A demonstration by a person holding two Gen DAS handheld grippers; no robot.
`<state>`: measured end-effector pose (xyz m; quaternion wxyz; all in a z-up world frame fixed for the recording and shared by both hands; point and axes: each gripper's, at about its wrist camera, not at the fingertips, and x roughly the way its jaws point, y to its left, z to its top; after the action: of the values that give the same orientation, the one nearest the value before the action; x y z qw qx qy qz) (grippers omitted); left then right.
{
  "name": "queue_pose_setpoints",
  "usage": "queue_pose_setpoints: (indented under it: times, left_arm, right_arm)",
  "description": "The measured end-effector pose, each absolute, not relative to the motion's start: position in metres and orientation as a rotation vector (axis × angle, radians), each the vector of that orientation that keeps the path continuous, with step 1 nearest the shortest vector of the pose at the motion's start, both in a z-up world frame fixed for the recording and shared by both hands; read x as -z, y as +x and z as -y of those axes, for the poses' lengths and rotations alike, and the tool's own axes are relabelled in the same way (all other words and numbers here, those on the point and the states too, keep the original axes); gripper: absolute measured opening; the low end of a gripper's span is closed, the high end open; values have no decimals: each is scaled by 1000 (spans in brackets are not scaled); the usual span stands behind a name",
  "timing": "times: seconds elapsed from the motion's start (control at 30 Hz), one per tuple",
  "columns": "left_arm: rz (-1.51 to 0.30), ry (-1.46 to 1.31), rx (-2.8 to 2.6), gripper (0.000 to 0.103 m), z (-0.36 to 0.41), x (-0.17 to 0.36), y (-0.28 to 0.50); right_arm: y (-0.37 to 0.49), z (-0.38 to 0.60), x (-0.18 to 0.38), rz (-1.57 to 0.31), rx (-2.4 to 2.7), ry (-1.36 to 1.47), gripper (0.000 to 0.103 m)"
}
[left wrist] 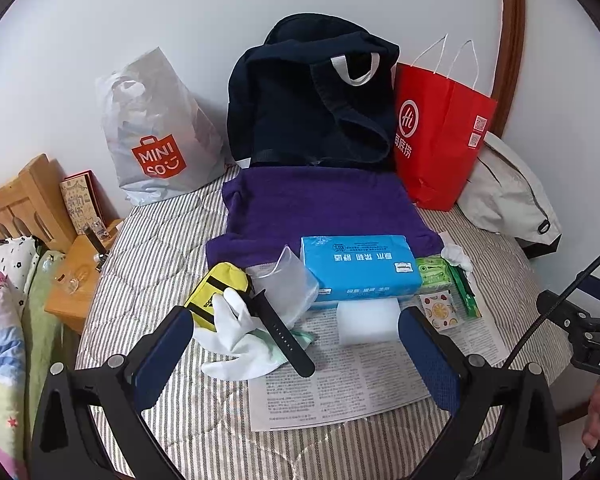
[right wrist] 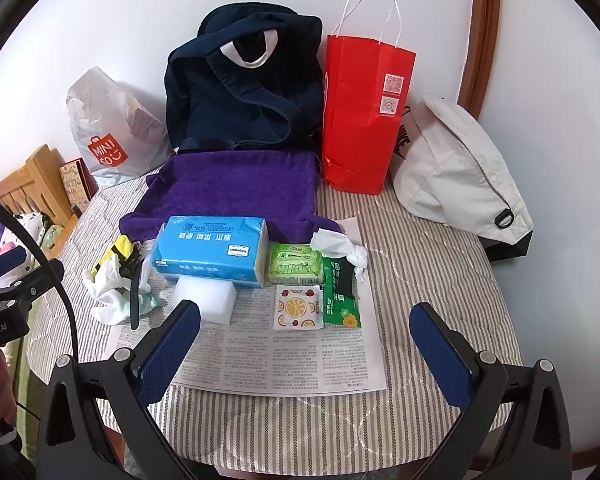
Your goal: Organize soft objects
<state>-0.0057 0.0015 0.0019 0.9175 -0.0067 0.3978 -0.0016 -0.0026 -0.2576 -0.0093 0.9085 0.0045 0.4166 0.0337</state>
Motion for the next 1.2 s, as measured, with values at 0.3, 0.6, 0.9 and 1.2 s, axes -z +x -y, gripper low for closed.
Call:
queue_pose_setpoints:
  times: [0.3, 0.6, 0.9, 1.2]
  left_arm:
    - [-819, -19, 10, 103, -4, 1, -5]
    - [-809, -17, 11, 103, -2, 3, -7]
    - [-815, -19, 0, 103, -15, 13, 0]
    - [-884, -39, -81, 102, -59, 54, 17]
  right_arm:
    - [-3, 257, 10, -863, -69, 2, 103]
    - [-5, 258, 9, -855, -72, 11, 103]
    - [-1, 258, 16, -865, -89, 25, 103]
    - [10, 256, 38, -916, -94, 25, 103]
